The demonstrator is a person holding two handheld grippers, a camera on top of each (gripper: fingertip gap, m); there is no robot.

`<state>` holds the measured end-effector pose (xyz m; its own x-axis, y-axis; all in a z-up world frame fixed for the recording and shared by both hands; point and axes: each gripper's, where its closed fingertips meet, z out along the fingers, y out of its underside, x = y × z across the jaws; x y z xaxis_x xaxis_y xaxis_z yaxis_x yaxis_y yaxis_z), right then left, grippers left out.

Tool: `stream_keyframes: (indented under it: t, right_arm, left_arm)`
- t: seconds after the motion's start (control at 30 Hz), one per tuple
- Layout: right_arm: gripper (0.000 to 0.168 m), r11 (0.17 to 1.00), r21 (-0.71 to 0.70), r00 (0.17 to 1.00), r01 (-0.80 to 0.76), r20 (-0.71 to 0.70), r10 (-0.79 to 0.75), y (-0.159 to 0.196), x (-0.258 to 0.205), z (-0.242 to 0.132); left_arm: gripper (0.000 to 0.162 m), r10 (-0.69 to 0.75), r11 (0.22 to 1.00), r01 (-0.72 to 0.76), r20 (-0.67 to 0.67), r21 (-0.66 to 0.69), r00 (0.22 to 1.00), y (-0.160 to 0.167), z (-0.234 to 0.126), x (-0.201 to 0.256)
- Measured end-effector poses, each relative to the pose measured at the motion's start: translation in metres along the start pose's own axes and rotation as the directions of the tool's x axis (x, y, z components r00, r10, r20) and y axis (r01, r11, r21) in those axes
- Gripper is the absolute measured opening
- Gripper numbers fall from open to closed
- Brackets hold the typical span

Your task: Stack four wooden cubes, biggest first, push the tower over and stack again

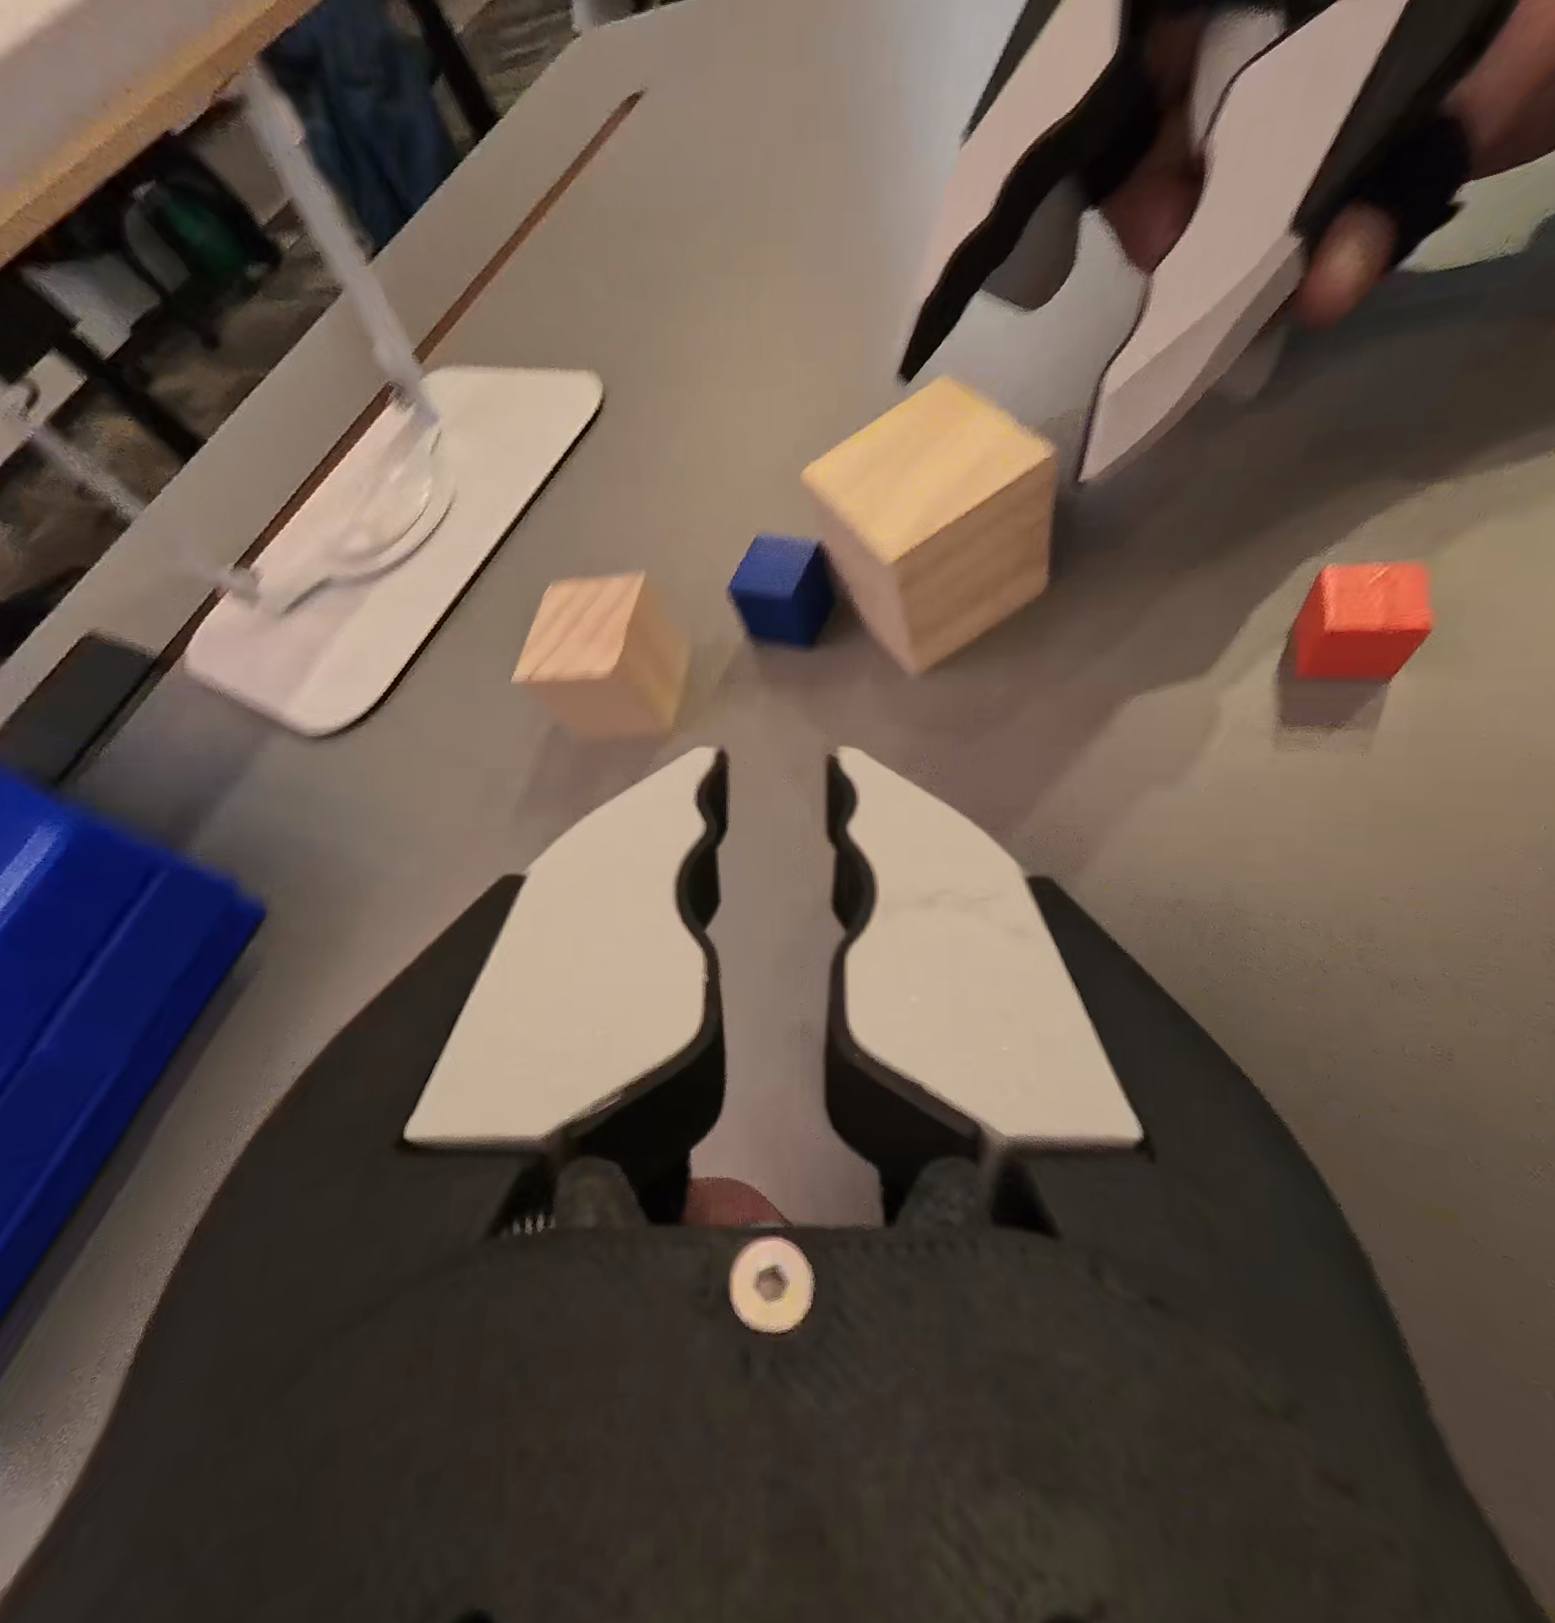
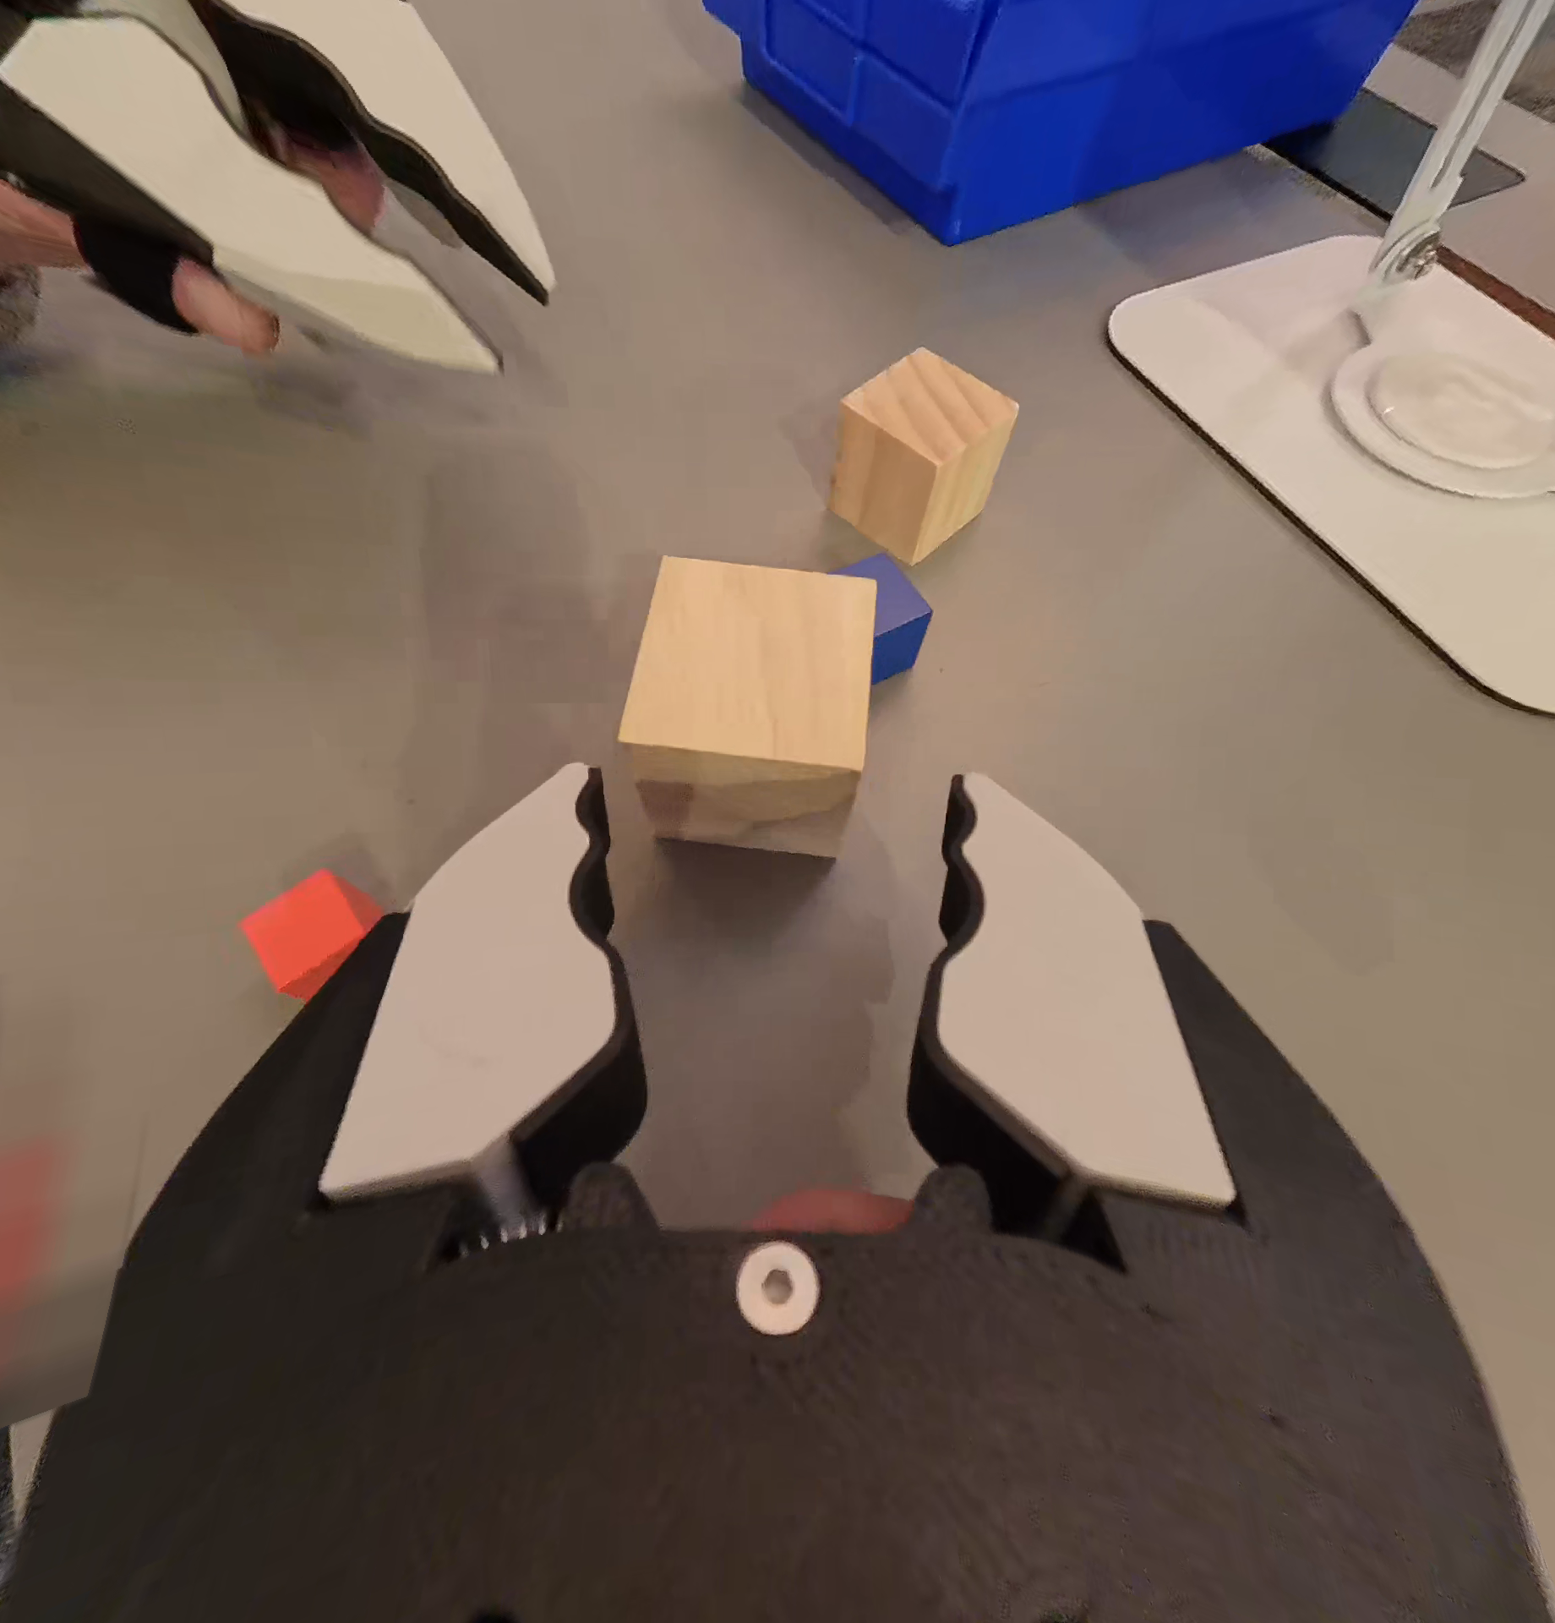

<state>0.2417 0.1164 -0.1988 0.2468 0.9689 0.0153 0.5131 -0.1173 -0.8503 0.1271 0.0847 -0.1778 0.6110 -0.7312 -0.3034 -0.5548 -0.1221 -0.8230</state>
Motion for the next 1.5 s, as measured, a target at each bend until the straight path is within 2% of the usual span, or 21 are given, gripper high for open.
stream_keyframes:
  t: [0.03, 0.13, 0.23, 0.33, 0.43, 0.53, 0.7, 0.87, 1.0, 1.13, 1.27, 1.37, 1.43, 1.5]
  right_arm:
    - [0.073, 1.000, 0.004, 1.000, -0.005, 0.019, 0.005, 0.002, -0.001, -0.001]
    - [0.071, 1.000, 0.030, 0.999, 0.002, 0.038, -0.003, 0.004, 0.002, -0.007]
    - [0.064, 0.999, 0.050, 0.999, -0.013, 0.045, 0.011, 0.004, 0.005, -0.011]
    - [0.060, 0.997, 0.068, 0.997, -0.031, 0.066, 0.027, 0.002, 0.006, -0.013]
    - [0.056, 0.995, 0.084, 0.996, -0.045, 0.085, 0.038, 0.000, 0.005, -0.015]
    - [0.052, 0.994, 0.099, 0.994, -0.047, 0.099, 0.037, -0.001, 0.004, -0.017]
    - [0.048, 0.990, 0.128, 0.993, -0.054, 0.113, 0.040, -0.004, 0.004, -0.022]
    - [0.048, 0.996, 0.091, 0.994, -0.015, 0.111, 0.005, 0.000, -0.001, -0.017]
    - [0.048, 0.997, 0.078, 0.995, -0.003, 0.102, -0.005, 0.002, -0.001, -0.015]
    - [0.048, 0.998, 0.057, 0.995, 0.013, 0.097, -0.019, 0.004, -0.002, -0.013]
    - [0.047, 0.999, 0.043, 0.995, 0.018, 0.099, -0.022, 0.005, -0.003, -0.011]
    - [0.047, 0.998, 0.055, 0.994, 0.009, 0.107, -0.015, 0.004, -0.003, -0.012]
    - [0.046, 0.998, 0.060, 0.993, 0.005, 0.113, -0.012, 0.003, -0.003, -0.013]
    - [0.046, 0.998, 0.060, 0.993, 0.007, 0.118, -0.014, 0.003, -0.004, -0.013]
  left_arm:
    - [0.031, 0.031, 1.000, -0.031, -0.012, 0.002, 0.999, -0.008, 0.010, 0.005]
    - [0.056, 0.133, 0.991, -0.134, -0.107, -0.009, 0.985, -0.021, 0.043, 0.016]
    - [0.066, 0.205, 0.979, -0.198, -0.299, 0.054, 0.932, -0.036, 0.067, 0.034]
    - [0.070, 0.309, 0.947, -0.321, -0.382, 0.034, 0.871, -0.039, 0.088, 0.036]
    - [0.074, 0.306, 0.928, -0.371, -0.518, -0.023, 0.799, -0.027, 0.103, 0.047]
    - [0.066, 0.267, 0.943, -0.334, -0.568, -0.015, 0.779, -0.030, 0.106, 0.053]
    - [0.064, 0.250, 0.939, -0.329, -0.452, -0.104, 0.856, -0.017, 0.080, 0.037]
    - [0.064, 0.092, 0.959, -0.156, -0.258, -0.237, 0.962, 0.019, 0.025, -0.010]
    - [0.063, -0.059, 0.966, 0.012, -0.172, -0.260, 0.983, 0.048, -0.003, -0.038]
    - [0.063, -0.100, 0.947, 0.054, -0.133, -0.315, 0.986, 0.067, 0.002, -0.046]
    - [0.066, -0.109, 0.954, 0.073, -0.111, -0.289, 0.988, 0.065, 0.009, -0.049]
    - [0.086, -0.103, 0.961, 0.075, -0.090, -0.267, 0.991, 0.058, 0.008, -0.052]
    - [0.091, -0.091, 0.969, 0.072, -0.069, -0.236, 0.993, 0.045, 0.005, -0.057]
    - [0.089, -0.062, 0.976, 0.048, -0.058, -0.210, 0.996, 0.025, 0.006, -0.061]
